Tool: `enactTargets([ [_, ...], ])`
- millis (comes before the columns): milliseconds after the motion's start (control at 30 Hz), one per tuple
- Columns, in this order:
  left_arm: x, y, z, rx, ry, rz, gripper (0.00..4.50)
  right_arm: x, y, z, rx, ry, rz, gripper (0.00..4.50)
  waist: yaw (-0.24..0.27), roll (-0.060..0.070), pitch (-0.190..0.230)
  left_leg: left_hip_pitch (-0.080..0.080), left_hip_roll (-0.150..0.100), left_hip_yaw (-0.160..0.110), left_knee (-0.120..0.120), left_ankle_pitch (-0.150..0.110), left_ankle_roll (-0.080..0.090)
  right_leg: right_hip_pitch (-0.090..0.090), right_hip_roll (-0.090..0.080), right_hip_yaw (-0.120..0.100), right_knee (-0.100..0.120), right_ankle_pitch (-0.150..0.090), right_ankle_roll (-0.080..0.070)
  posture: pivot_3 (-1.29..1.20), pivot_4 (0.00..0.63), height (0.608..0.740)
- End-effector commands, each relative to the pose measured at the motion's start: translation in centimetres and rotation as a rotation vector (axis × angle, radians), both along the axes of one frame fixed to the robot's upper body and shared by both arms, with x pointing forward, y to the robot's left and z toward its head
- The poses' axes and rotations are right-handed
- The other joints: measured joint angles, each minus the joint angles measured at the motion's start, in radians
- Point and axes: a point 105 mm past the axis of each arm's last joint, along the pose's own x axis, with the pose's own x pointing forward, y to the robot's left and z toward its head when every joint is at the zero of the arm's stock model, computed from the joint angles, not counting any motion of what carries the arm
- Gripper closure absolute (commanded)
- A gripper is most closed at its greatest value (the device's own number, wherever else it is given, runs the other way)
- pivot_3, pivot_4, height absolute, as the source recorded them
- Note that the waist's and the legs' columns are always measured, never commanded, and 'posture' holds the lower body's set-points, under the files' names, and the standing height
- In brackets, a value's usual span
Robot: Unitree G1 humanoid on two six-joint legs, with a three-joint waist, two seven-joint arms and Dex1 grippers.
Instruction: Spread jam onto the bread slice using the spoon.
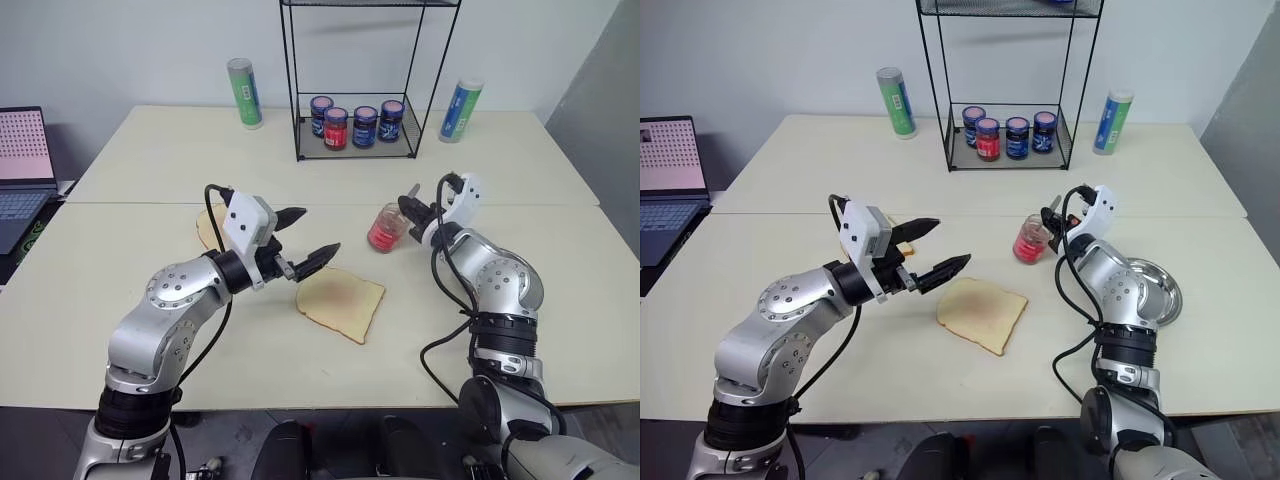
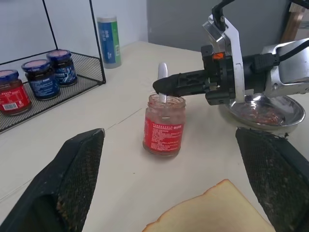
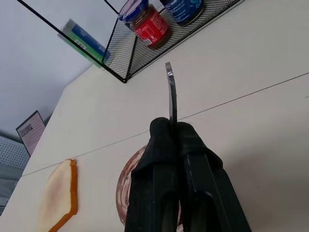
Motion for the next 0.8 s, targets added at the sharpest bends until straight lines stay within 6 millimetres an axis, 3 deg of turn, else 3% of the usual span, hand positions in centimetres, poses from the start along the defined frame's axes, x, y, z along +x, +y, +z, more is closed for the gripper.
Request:
enactTargets([
  [33,-0.1,-0.3,1.0,0.000,-0.052,-0.014,0.00,-0.1,-0.1,3.0,0.028,-0.087,-0.002,4.45,0.000,0.000,0.000,0.000,0.000,0.000,0.000,0.000,0.000,0.000,0.000,0.000,0.000,0.000,0.000,0.00,0.150,0.740],
  [800,0.1,0.2,1.0,0.014,-0.050,-0.020,0.00,0.0,-2.1,4.1,0.310,-0.002,-0.106,4.45,0.000,0.000,0.000,-0.001,0.000,0.000,0.000,0.000,0.000,0.000,0.000,0.000,-0.001,0.000,0.000,0.00,0.150,0.740],
])
